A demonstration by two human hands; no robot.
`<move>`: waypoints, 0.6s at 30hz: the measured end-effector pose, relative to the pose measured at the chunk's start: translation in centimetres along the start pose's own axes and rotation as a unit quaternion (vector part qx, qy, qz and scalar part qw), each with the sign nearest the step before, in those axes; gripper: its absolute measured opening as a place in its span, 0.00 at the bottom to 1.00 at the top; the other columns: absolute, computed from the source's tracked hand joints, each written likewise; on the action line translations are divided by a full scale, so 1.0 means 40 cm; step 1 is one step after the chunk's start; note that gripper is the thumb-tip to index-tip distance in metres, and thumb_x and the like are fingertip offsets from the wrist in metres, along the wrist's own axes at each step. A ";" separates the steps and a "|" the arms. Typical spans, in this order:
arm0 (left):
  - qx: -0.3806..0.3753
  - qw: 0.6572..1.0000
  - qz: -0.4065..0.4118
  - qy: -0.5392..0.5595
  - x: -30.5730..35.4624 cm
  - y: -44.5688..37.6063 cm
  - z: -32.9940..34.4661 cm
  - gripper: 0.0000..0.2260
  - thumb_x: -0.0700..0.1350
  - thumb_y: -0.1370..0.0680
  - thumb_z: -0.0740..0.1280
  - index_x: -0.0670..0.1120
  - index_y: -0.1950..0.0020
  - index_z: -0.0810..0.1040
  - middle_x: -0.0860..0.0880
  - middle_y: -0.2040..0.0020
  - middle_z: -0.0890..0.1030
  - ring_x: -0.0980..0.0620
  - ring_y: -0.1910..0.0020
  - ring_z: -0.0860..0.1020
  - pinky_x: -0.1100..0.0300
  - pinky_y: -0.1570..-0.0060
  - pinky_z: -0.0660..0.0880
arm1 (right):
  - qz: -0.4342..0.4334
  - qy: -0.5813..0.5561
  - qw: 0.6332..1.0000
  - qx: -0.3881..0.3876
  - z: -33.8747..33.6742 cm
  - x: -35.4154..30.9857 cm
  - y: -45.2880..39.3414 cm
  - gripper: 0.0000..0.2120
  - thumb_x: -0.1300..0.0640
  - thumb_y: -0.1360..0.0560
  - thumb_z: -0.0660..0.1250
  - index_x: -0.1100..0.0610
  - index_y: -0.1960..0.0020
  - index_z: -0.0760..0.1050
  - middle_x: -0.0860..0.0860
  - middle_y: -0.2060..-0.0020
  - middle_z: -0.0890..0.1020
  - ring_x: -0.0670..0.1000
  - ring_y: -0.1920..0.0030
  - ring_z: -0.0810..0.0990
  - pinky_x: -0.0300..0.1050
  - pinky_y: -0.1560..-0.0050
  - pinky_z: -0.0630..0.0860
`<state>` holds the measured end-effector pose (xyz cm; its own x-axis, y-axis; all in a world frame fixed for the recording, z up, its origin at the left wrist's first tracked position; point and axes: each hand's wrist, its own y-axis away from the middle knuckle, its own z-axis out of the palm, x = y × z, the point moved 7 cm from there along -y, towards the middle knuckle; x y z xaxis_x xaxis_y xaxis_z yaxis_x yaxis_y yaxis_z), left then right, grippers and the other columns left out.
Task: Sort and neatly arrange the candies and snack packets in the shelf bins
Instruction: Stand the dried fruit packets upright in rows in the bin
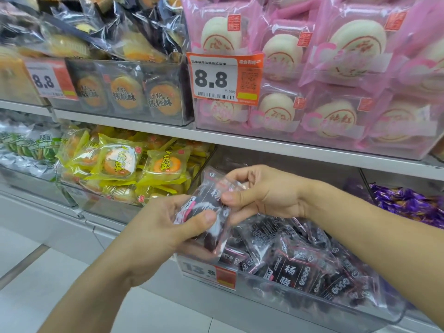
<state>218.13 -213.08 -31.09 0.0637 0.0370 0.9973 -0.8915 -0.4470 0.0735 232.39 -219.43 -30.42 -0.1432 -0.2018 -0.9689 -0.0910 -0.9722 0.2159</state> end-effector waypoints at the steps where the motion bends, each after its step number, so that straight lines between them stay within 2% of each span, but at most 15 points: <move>1: -0.016 1.000 -0.006 -0.004 0.002 0.008 -0.008 0.13 0.41 0.28 0.70 0.39 0.45 0.82 0.37 0.51 0.85 0.40 0.57 0.85 0.53 0.64 0.82 | 0.019 -0.002 1.000 -0.025 0.008 0.000 0.000 0.15 0.68 0.33 0.69 0.66 0.46 0.76 0.55 0.63 0.85 0.52 0.63 0.86 0.42 0.62 0.83; 4: -0.049 0.998 -0.026 -0.024 -0.007 0.028 -0.032 0.14 0.40 0.27 0.69 0.41 0.42 0.81 0.40 0.49 0.85 0.43 0.56 0.85 0.55 0.65 0.82 | 0.041 0.034 0.996 -0.072 0.022 0.004 -0.007 0.13 0.74 0.28 0.65 0.66 0.45 0.77 0.55 0.63 0.86 0.48 0.64 0.85 0.38 0.64 0.81; 6: -0.050 0.998 -0.033 -0.028 -0.016 0.036 -0.042 0.15 0.40 0.26 0.69 0.42 0.40 0.80 0.41 0.48 0.85 0.43 0.54 0.85 0.54 0.63 0.82 | 0.039 0.058 0.995 -0.077 0.027 0.007 -0.015 0.16 0.79 0.27 0.63 0.65 0.44 0.77 0.56 0.61 0.86 0.49 0.64 0.86 0.37 0.64 0.81; 8: -0.027 0.999 -0.024 -0.015 -0.020 0.039 -0.056 0.14 0.40 0.25 0.71 0.43 0.39 0.81 0.41 0.47 0.85 0.42 0.53 0.85 0.52 0.61 0.82 | 0.013 0.059 0.997 -0.055 0.007 -0.004 -0.024 0.20 0.79 0.29 0.65 0.65 0.41 0.76 0.60 0.54 0.85 0.51 0.58 0.86 0.41 0.57 0.83; 10: 0.022 1.000 -0.014 0.011 -0.022 0.040 -0.077 0.14 0.40 0.26 0.72 0.42 0.41 0.81 0.40 0.47 0.85 0.41 0.53 0.85 0.52 0.60 0.83 | -0.001 0.108 0.994 0.024 -0.040 -0.011 -0.034 0.19 0.72 0.28 0.70 0.63 0.39 0.77 0.62 0.47 0.84 0.54 0.51 0.85 0.48 0.47 0.82; 11: 0.047 0.999 -0.008 0.022 -0.023 0.039 -0.086 0.15 0.40 0.27 0.71 0.41 0.41 0.80 0.40 0.48 0.85 0.41 0.54 0.85 0.52 0.60 0.83 | -0.001 0.200 0.977 0.078 -0.063 -0.010 -0.038 0.16 0.65 0.26 0.72 0.61 0.39 0.77 0.60 0.47 0.84 0.53 0.50 0.84 0.50 0.44 0.81; 12: 0.065 0.997 -0.004 0.032 -0.023 0.038 -0.089 0.15 0.40 0.27 0.70 0.41 0.41 0.80 0.41 0.48 0.85 0.42 0.56 0.85 0.51 0.60 0.83 | 0.012 0.345 0.931 0.120 -0.077 -0.005 -0.040 0.17 0.55 0.25 0.73 0.58 0.38 0.77 0.56 0.49 0.85 0.51 0.51 0.84 0.50 0.43 0.80; 13: 0.079 0.996 0.000 0.044 -0.022 0.036 -0.089 0.16 0.40 0.27 0.69 0.40 0.40 0.79 0.41 0.50 0.85 0.44 0.58 0.85 0.51 0.60 0.83 | 0.038 0.485 0.863 0.134 -0.072 0.005 -0.042 0.23 0.44 0.26 0.72 0.56 0.37 0.77 0.51 0.50 0.85 0.49 0.51 0.83 0.49 0.43 0.80; 14: 0.090 0.994 0.001 0.059 -0.020 0.034 -0.086 0.16 0.41 0.27 0.69 0.39 0.40 0.79 0.41 0.50 0.85 0.44 0.58 0.85 0.49 0.60 0.83 | 0.073 0.576 0.805 0.122 -0.062 0.024 -0.047 0.31 0.36 0.28 0.70 0.55 0.34 0.75 0.48 0.49 0.85 0.47 0.51 0.83 0.48 0.44 0.79; 15: 0.103 0.992 0.002 0.073 -0.019 0.032 -0.085 0.17 0.42 0.27 0.69 0.38 0.40 0.78 0.40 0.51 0.85 0.43 0.58 0.85 0.48 0.59 0.83 | 0.105 0.618 0.772 0.103 -0.049 0.044 -0.051 0.37 0.31 0.31 0.70 0.55 0.32 0.72 0.48 0.47 0.83 0.48 0.49 0.82 0.47 0.44 0.78; 16: 0.117 0.989 0.001 0.089 -0.017 0.030 -0.084 0.18 0.44 0.27 0.69 0.37 0.40 0.78 0.40 0.50 0.85 0.42 0.57 0.85 0.46 0.57 0.83 | 0.126 0.620 0.768 0.096 -0.038 0.059 -0.056 0.42 0.31 0.34 0.72 0.55 0.29 0.69 0.49 0.43 0.82 0.50 0.46 0.80 0.45 0.43 0.77; 18: 0.144 0.983 -0.002 0.116 -0.016 0.029 -0.087 0.16 0.45 0.25 0.68 0.37 0.41 0.78 0.39 0.50 0.85 0.40 0.55 0.85 0.45 0.57 0.83 | 0.140 0.566 0.803 0.121 -0.035 0.067 -0.064 0.46 0.39 0.38 0.80 0.54 0.27 0.66 0.50 0.40 0.79 0.52 0.43 0.79 0.42 0.48 0.73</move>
<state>215.49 -210.50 -31.65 -0.0670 0.2275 0.9715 -0.7254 -0.6796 0.1091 233.62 -217.64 -33.73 0.7838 -0.5213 -0.3375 -0.4208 -0.8455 0.3288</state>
